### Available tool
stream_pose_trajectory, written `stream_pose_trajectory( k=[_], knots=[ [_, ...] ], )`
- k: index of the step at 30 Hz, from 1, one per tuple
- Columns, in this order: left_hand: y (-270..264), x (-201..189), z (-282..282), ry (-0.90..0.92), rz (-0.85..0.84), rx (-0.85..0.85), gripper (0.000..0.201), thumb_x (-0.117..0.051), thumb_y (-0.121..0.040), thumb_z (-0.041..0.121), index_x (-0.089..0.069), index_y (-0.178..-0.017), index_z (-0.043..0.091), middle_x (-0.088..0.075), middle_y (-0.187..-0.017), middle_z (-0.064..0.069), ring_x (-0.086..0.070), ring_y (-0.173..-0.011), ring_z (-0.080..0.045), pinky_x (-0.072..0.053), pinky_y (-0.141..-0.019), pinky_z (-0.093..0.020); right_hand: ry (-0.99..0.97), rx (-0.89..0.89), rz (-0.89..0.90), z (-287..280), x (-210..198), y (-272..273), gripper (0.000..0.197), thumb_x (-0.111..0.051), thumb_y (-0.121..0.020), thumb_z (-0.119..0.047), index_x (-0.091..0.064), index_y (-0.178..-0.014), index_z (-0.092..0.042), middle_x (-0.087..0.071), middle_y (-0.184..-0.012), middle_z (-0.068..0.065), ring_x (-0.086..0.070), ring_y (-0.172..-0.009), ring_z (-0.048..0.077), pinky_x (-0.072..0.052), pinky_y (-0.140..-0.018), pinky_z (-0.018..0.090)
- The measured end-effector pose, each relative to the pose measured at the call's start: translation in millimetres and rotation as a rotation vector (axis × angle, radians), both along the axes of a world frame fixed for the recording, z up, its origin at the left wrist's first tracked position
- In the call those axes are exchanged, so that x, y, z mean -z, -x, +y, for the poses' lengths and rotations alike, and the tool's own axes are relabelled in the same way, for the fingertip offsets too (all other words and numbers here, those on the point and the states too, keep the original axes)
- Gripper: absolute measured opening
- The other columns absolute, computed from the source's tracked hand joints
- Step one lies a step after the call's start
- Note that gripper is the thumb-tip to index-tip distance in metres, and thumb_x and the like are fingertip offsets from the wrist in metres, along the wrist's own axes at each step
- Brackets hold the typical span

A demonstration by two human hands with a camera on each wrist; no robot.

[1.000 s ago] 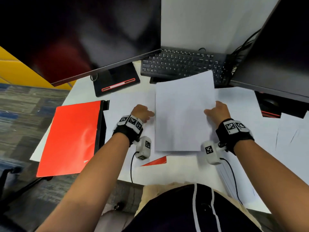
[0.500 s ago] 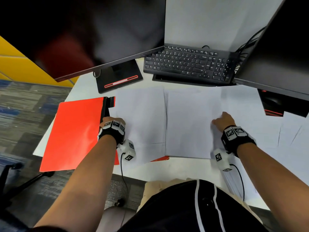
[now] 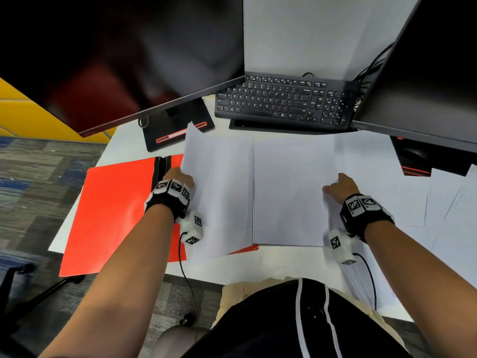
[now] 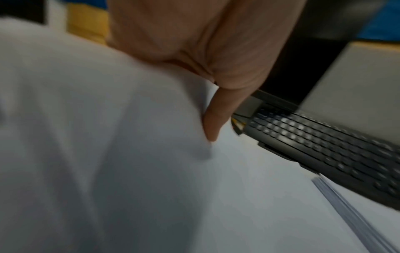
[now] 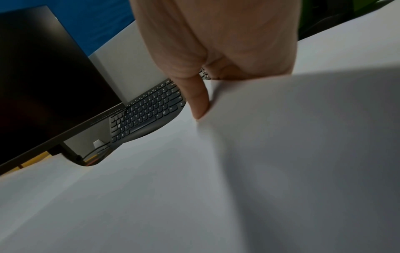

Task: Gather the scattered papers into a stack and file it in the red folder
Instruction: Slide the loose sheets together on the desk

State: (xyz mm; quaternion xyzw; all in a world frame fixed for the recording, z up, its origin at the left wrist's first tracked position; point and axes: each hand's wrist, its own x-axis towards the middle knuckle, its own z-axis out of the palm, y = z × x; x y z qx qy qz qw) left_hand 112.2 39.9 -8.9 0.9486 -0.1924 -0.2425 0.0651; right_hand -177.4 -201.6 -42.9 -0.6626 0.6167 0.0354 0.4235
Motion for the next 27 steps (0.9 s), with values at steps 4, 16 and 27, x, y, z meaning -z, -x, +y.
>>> stream_pose_trajectory(
  k=[4, 16, 27],
  knots=[
    [5, -39, -37, 0.167, -0.16, 0.015, 0.038, -0.05, -0.085, 0.005, -0.055, -0.123, 0.01, -0.061, -0.124, -0.018, -0.056, -0.116, -0.038, -0.046, -0.094, -0.04, -0.04, 0.018, -0.063, -1, -4, 5, 0.05, -0.058, -0.089, -0.011, -0.042, -0.134, 0.004, -0.049, -0.136, 0.02, -0.05, -0.122, 0.034, -0.04, -0.101, 0.038],
    [15, -115, -80, 0.757, 0.168, -0.136, 0.043, -0.066, -0.075, -0.006, -0.061, -0.117, 0.001, -0.065, -0.106, -0.011, -0.061, -0.1, -0.024, -0.05, -0.089, -0.035, -0.275, 0.233, -0.309, 2, -16, 13, 0.073, -0.034, -0.095, -0.056, -0.028, -0.148, -0.007, -0.03, -0.154, 0.014, -0.029, -0.142, 0.032, -0.021, -0.117, 0.042],
    [94, 43, -80, 0.453, 0.465, -0.21, 0.09, -0.083, -0.048, 0.033, -0.055, -0.127, 0.002, -0.063, -0.125, -0.006, -0.061, -0.11, -0.024, -0.049, -0.096, -0.032, -0.298, 0.22, -0.35, 1, -11, 16, 0.068, -0.034, -0.098, -0.051, -0.025, -0.149, -0.007, -0.026, -0.156, 0.012, -0.027, -0.143, 0.029, -0.019, -0.119, 0.041]
  ],
)
